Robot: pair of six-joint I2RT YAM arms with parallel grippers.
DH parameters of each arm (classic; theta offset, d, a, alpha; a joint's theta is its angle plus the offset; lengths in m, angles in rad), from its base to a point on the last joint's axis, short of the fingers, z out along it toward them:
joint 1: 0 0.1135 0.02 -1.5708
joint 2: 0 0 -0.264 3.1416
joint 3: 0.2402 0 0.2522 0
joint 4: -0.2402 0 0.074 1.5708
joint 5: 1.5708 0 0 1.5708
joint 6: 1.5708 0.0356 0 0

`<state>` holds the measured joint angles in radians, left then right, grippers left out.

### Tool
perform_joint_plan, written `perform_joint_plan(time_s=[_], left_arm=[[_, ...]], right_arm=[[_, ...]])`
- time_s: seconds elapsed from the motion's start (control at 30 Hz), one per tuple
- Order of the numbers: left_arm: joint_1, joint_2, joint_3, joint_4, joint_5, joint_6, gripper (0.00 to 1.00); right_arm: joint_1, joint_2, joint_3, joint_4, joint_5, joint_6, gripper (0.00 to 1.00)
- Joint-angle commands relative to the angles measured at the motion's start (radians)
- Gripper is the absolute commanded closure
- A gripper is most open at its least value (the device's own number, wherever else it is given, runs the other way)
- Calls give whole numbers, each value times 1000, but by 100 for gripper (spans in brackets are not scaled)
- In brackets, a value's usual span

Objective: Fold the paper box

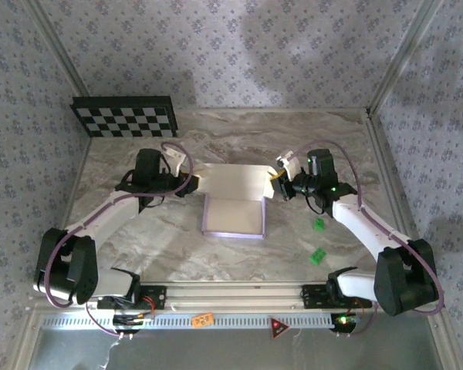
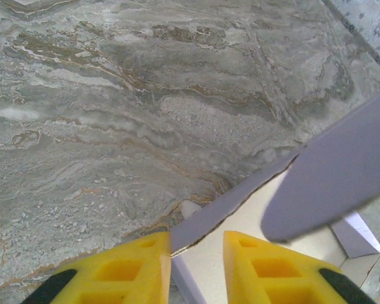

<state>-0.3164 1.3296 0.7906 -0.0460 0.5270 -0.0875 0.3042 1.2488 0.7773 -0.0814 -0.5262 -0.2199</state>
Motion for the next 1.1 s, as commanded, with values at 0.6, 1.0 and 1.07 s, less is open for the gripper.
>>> perform_joint_plan(time_s=[0.6,1.0,1.07], left_arm=[[-54,-32,41,-5,35,-16,85],[-84,-14,54,71,-46,-86,95],[-93,-9,61,86,-60,-99,96]], right_arm=[[155,-2,38,40,268,182,100],[362,36,69,133,835,574,100],[387,51,93,106,917,639,100]])
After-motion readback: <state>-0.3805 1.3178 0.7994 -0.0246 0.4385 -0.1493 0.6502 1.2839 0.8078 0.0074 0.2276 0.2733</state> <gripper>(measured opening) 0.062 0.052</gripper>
